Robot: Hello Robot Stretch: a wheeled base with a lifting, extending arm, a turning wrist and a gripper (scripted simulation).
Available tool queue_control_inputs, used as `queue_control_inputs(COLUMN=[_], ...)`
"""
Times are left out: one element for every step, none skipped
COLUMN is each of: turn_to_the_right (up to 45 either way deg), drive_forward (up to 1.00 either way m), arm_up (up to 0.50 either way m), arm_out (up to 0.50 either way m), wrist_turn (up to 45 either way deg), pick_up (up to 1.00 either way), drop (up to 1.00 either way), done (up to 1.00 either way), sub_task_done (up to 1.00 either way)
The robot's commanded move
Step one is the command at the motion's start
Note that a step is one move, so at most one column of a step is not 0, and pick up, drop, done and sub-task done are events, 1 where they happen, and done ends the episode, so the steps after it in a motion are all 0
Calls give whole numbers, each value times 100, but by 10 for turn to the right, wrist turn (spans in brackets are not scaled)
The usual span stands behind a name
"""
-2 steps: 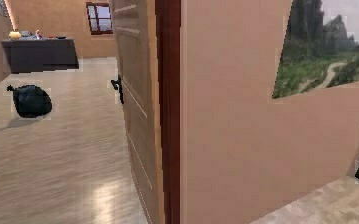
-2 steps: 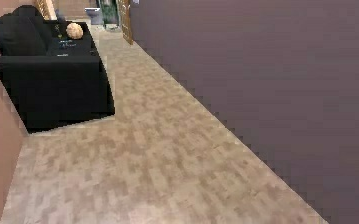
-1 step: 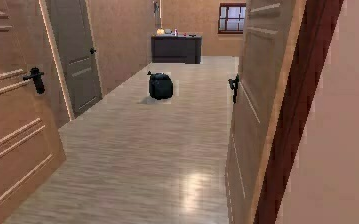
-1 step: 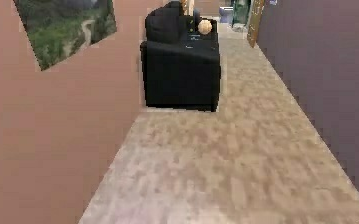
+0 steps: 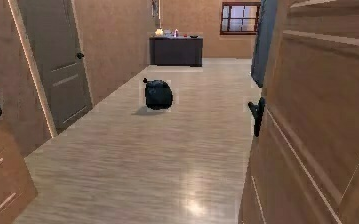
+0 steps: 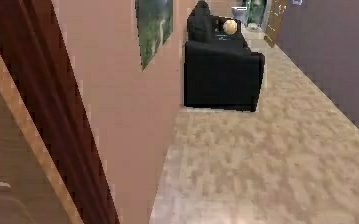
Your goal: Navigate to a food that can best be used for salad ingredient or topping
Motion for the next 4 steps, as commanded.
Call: queue_control_inputs(turn_to_the_right=[0, 60, 0, 0], drive_forward=[80, 0, 100, 100], arm_up=[0, 0, 0, 0], arm_out=[0, 0, 0, 0], wrist_turn=[0, 0, 0, 0], pick_up=[0, 0, 0, 0], drop=[0, 0, 0, 0], done=[0, 0, 0, 0], sub_task_done=[0, 0, 0, 0])
